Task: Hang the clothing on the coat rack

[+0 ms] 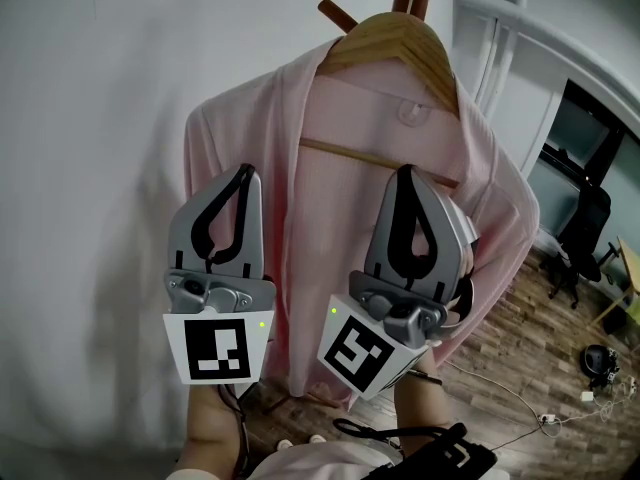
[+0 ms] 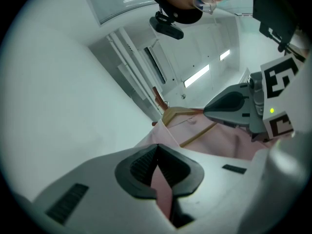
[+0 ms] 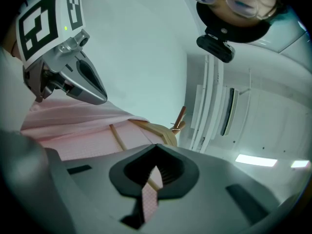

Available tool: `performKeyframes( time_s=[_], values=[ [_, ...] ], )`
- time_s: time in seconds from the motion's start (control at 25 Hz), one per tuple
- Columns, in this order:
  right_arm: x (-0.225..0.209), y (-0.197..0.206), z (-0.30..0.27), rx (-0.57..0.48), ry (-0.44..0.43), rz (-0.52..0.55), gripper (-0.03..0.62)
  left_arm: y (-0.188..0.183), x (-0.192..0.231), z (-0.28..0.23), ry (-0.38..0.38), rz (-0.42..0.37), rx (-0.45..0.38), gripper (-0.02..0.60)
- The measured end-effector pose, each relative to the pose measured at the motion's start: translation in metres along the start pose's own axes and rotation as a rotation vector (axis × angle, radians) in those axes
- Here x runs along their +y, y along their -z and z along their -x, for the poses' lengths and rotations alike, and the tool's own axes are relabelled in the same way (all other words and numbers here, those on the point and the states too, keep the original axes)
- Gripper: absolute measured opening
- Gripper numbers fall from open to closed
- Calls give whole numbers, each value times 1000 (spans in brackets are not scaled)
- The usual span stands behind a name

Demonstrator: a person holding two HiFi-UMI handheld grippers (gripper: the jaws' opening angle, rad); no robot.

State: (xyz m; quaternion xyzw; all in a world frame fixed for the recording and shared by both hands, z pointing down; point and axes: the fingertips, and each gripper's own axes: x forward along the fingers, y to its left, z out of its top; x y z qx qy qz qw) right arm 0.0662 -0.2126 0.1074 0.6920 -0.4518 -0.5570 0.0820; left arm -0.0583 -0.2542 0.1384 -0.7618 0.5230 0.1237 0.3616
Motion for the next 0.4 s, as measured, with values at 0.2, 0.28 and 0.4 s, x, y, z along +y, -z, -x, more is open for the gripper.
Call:
performKeyframes(
  time_s=[0.2,0.28,0.4],
  values=[
    [1,-3,2,-4,-3,6,18,0,2,2,-14,7,3,14],
    [1,-3,1,-3,-2,7,18,0,3,1,-12,4,4,14],
    [3,-3,-1,-2,-1,11,18,1,5,0,-11,0,5,14]
  ],
)
